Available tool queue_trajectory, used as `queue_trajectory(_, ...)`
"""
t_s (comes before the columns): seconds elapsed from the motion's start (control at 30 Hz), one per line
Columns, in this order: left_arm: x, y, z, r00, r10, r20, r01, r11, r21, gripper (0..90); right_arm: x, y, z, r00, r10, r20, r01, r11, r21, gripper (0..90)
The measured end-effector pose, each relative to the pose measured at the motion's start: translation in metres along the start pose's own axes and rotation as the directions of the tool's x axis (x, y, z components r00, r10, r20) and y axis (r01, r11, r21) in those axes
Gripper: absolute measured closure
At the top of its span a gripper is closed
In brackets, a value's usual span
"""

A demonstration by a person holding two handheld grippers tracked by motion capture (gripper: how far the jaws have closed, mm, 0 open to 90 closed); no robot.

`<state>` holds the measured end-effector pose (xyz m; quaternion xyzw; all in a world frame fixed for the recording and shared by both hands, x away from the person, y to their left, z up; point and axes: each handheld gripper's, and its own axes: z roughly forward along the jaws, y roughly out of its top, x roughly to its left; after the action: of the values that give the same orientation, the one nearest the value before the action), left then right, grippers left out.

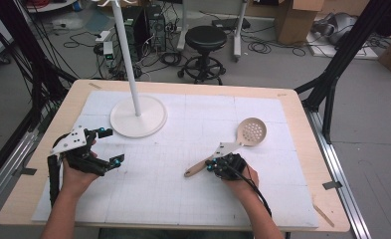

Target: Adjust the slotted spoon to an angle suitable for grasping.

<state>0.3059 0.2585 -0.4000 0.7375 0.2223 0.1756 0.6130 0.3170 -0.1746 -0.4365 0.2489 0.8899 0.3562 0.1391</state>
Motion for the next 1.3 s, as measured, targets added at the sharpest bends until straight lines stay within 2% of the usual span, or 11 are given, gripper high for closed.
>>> queue_trajectory(0.17,0.0,0.0,0.0,1.0,0.0,0.0,0.0,1.0,-0.002,1.8,-0.001,0.003,-0.002,0.9999,-0.001,-0.016,0.001,0.9996,-0.03,90.0)
queue_trajectory(0.2,0.0,0.0,-0.001,1.0,0.001,0.001,-0.001,1.0,-0.003,1.8,-0.009,0.005,-0.01,0.9992,0.034,0.018,-0.033,0.9965,-0.077,90.0)
queue_trajectory(0.3,0.001,0.0,0.0,1.0,0.001,0.002,-0.001,1.0,-0.001,1.8,-0.021,0.005,-0.017,0.9939,0.085,0.07,-0.077,0.991,-0.109,90.0)
queue_trajectory(0.4,0.0,0.0,0.0,1.0,0.002,0.004,-0.002,1.0,0.003,1.8,-0.048,0.001,-0.019,0.9678,0.185,0.171,-0.167,0.9792,-0.115,90.0)
queue_trajectory(0.43,0.0,0.0,0.0,1.0,0.002,0.005,-0.002,1.0,0.002,1.8,-0.048,0.001,-0.019,0.9678,0.185,0.171,-0.167,0.9792,-0.115,90.0)
queue_trajectory(0.47,-0.001,0.0,0.001,1.0,0.002,0.006,-0.002,1.0,0.003,1.8,-0.059,-0.002,-0.016,0.9532,0.212,0.216,-0.196,0.9762,-0.093,90.0)
queue_trajectory(0.57,0.0,-0.001,0.001,1.0,0.001,0.006,-0.001,1.0,0.006,1.8,-0.067,-0.005,-0.012,0.9458,0.228,0.231,-0.218,0.9734,-0.071,90.0)
queue_trajectory(0.6,0.0,-0.001,0.001,1.0,0.002,0.007,-0.002,1.0,0.007,1.8,-0.071,-0.009,-0.007,0.9369,0.242,0.252,-0.239,0.9701,-0.043,90.0)
queue_trajectory(0.7,0.0,-0.001,0.002,1.0,0.001,0.008,-0.001,0.9999,0.01,1.8,-0.074,-0.011,-0.005,0.9317,0.262,0.251,-0.259,0.9647,-0.046,90.0)
queue_trajectory(0.9,-0.001,-0.001,0.002,0.9999,0.002,0.01,-0.002,1.0,0.009,1.8,-0.072,-0.012,-0.008,0.9292,0.267,0.256,-0.264,0.9634,-0.045,90.0)
queue_trajectory(1.3,-0.001,-0.001,0.002,0.9999,0.005,0.013,-0.005,1.0,0.009,1.8,-0.053,-0.014,-0.018,0.9349,0.211,0.286,-0.228,0.9732,0.029,90.0)
